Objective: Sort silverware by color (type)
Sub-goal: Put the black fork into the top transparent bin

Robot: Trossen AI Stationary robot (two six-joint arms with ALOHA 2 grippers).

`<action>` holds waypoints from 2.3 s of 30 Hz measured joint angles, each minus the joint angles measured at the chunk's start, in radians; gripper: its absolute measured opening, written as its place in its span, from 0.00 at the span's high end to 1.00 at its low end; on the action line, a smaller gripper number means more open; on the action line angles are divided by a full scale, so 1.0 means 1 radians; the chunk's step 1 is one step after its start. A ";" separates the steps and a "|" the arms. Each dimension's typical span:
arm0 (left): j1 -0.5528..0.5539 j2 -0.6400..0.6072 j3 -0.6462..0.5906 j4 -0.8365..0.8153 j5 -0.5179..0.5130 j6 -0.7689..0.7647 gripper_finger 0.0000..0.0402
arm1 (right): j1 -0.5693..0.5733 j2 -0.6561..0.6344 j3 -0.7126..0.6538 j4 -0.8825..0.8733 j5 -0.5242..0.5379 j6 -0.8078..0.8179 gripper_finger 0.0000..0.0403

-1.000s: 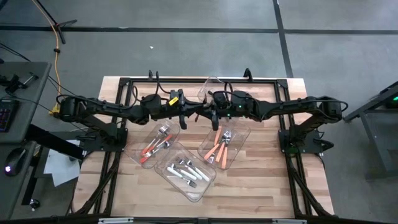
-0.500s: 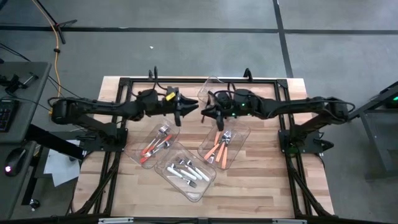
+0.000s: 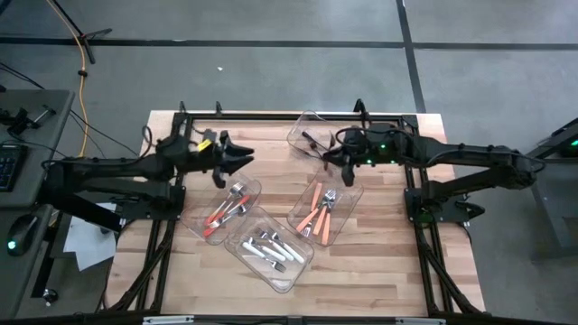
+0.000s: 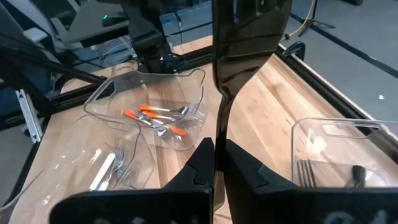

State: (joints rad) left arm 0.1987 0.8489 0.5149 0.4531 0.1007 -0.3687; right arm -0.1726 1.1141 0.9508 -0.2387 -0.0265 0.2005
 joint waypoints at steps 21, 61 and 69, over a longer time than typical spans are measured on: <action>-0.096 -0.082 -0.110 0.076 -0.113 0.029 1.00 | 0.000 -0.022 0.000 0.033 -0.056 0.011 0.99; -0.096 -0.082 -0.110 0.059 -0.084 0.067 1.00 | -0.088 0.149 0.334 -0.284 0.062 0.017 1.00; -0.096 -0.082 -0.110 0.060 -0.095 0.063 1.00 | -0.258 0.359 0.603 -0.648 0.027 -0.124 1.00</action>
State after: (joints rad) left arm 0.1032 0.7673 0.4049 0.5127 0.0062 -0.3060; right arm -0.4308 1.4729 1.5535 -0.8863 0.0003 0.0765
